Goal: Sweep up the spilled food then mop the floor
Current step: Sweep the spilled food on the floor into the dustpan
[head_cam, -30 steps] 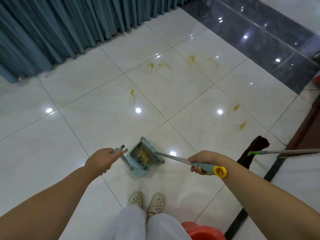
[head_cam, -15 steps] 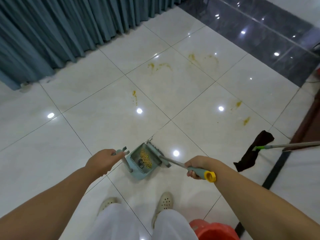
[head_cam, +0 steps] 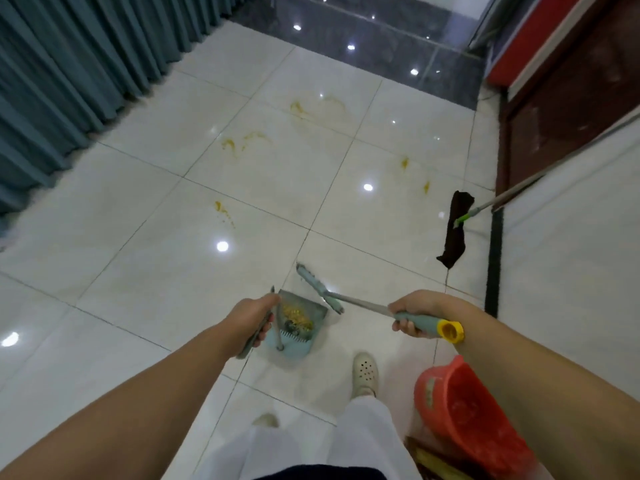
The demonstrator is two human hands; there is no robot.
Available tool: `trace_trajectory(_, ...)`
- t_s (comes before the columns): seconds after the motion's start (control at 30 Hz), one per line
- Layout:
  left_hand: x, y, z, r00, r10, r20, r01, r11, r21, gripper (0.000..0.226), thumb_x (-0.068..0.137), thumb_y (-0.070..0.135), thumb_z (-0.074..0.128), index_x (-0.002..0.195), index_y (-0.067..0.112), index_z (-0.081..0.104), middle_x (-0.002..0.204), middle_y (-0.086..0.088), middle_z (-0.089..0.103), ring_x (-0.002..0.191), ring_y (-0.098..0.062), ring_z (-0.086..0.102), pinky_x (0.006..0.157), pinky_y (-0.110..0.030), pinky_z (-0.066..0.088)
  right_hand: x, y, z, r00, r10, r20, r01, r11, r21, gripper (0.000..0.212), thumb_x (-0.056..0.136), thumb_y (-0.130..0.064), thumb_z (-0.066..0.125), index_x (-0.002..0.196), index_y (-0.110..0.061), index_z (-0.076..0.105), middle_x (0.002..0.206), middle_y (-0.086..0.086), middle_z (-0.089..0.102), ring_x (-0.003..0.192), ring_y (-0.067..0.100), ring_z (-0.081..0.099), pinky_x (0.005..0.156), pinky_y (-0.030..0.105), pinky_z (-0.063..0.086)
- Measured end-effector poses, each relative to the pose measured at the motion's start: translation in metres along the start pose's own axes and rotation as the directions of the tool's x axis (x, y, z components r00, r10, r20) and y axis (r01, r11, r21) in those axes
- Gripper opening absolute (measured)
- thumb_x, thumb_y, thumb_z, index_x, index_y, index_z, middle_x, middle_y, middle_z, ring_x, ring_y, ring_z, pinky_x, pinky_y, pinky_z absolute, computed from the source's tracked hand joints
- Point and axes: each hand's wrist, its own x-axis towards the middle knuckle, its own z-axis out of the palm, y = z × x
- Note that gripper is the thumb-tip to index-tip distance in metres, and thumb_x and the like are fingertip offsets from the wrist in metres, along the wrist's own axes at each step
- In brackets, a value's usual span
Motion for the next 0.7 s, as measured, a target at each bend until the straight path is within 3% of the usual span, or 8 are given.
trace_trajectory(0.1,-0.010,-0.008,-0.007,0.998,0.048,-0.047,-0.046,0.999,0.027,0.035,0.088,0.039,0.056,0.068,0.011,0.052,0.055,-0.004,0.045,0.044,-0.015,0.038,0.044,-0.021,0.033,-0.016,0.031,0.025,0.996,-0.033,-0.080,0.041,0.994,0.097,0.017,0.099,-0.015,0.047,0.094,0.001,0.046,0.078,0.017,0.052,0.027,0.009,0.045,0.030,0.014,0.040)
trace_trajectory(0.27,-0.029,-0.026,-0.020,0.998,0.058,-0.004,-0.057,0.991,0.125,0.037,0.088,0.039,0.055,0.068,0.009,0.050,0.053,-0.004,0.043,0.041,-0.015,0.035,0.043,-0.021,0.029,-0.027,0.075,0.050,0.985,-0.037,-0.167,0.065,0.984,0.165,0.018,0.099,-0.015,0.045,0.090,0.000,0.046,0.076,0.017,0.051,0.026,0.009,0.043,0.029,0.013,0.038)
trace_trajectory(0.37,-0.032,-0.036,-0.024,0.998,0.057,-0.026,-0.053,0.990,0.128,0.036,0.088,0.039,0.055,0.070,0.008,0.052,0.054,-0.004,0.043,0.042,-0.015,0.035,0.043,-0.021,0.030,-0.019,0.090,0.058,0.979,-0.036,-0.202,0.063,0.990,0.126,0.018,0.099,-0.015,0.047,0.094,0.002,0.047,0.075,0.018,0.054,0.028,0.011,0.046,0.030,0.014,0.038)
trace_trajectory(0.5,-0.029,-0.046,-0.026,0.997,0.050,-0.056,-0.043,0.992,0.122,0.038,0.088,0.042,0.055,0.071,0.008,0.052,0.055,-0.004,0.044,0.044,-0.015,0.036,0.043,-0.022,0.031,0.002,0.094,0.065,0.977,-0.030,-0.211,0.037,0.999,0.030,0.020,0.098,-0.014,0.048,0.104,0.005,0.045,0.073,0.019,0.056,0.047,0.018,0.045,0.030,0.014,0.038)
trace_trajectory(0.7,-0.020,-0.060,-0.025,0.998,0.031,-0.062,-0.024,0.994,0.107,0.040,0.088,0.043,0.054,0.069,0.009,0.054,0.053,-0.003,0.046,0.043,-0.014,0.039,0.040,-0.021,0.034,0.037,0.094,0.084,0.983,-0.073,-0.168,0.048,0.987,-0.153,0.017,0.098,-0.013,0.045,0.108,0.000,0.040,0.070,0.020,0.057,0.026,0.016,0.049,0.032,0.015,0.039)
